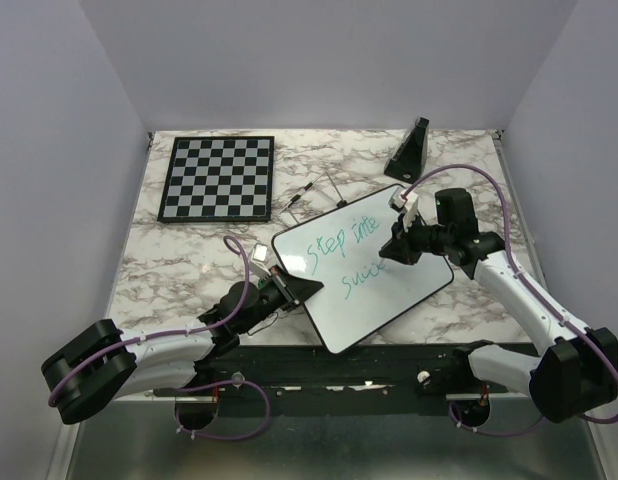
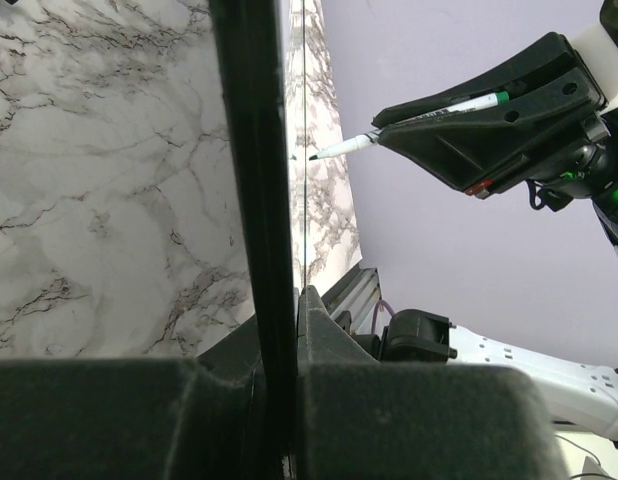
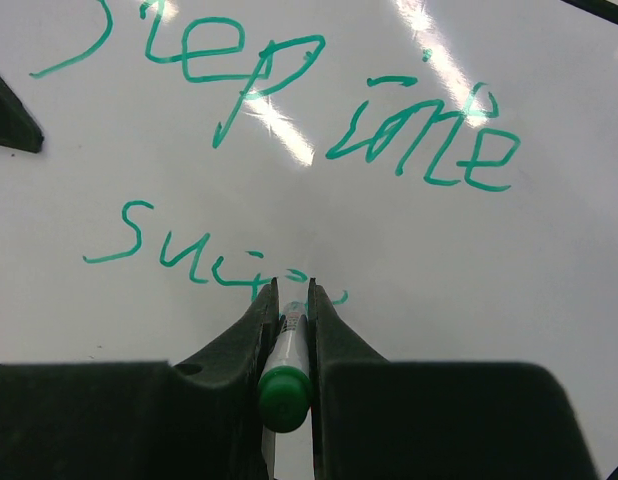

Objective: Write a sentence on the whiteboard

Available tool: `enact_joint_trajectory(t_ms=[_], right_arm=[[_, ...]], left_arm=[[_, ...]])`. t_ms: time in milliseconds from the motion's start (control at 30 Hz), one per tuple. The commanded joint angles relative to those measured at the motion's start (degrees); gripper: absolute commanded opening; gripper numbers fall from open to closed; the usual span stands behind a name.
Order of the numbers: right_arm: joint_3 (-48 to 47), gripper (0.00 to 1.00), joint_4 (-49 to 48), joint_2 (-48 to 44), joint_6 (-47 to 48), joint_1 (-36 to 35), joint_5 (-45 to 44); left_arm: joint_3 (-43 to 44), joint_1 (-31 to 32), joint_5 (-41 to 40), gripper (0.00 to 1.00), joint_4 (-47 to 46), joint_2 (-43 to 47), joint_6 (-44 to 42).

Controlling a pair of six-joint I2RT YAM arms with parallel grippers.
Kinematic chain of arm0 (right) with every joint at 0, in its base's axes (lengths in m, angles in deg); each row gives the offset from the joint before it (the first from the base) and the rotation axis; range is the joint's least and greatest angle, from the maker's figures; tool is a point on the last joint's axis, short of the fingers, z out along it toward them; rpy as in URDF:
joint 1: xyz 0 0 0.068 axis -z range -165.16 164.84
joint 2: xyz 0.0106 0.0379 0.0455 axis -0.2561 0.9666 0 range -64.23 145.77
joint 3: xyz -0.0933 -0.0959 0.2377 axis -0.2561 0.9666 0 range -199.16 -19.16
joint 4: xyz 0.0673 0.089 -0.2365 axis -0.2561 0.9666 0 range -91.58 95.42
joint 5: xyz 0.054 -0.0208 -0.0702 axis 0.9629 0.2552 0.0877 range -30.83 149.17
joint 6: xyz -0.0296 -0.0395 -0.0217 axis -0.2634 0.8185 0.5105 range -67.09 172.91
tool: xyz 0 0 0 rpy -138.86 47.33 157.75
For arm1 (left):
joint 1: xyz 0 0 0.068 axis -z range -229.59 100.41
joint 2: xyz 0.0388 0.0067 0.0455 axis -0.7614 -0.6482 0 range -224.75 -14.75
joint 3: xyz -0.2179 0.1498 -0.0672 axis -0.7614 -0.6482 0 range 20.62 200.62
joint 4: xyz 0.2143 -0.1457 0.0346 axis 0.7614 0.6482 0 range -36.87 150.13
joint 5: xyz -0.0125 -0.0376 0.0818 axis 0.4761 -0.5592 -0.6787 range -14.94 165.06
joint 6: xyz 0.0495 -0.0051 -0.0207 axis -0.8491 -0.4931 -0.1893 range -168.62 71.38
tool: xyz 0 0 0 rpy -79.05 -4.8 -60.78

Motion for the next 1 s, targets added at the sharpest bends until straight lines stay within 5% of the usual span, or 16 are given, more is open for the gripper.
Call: enact_joint_trajectory(t_ms=[0, 967], right_arm=[[-0.6, 0.01, -0.2, 1.0, -0.8, 0.2, 2.9], [0.0, 0.01, -5.0, 2.2, -4.3, 0.3, -8.5]], left_arm=[[0.5, 0.1, -1.8, 0.0, -4.6, 1.1, -3.1], [-0.2, 0.0, -1.9, 0.0, -4.3, 2.3, -2.9]])
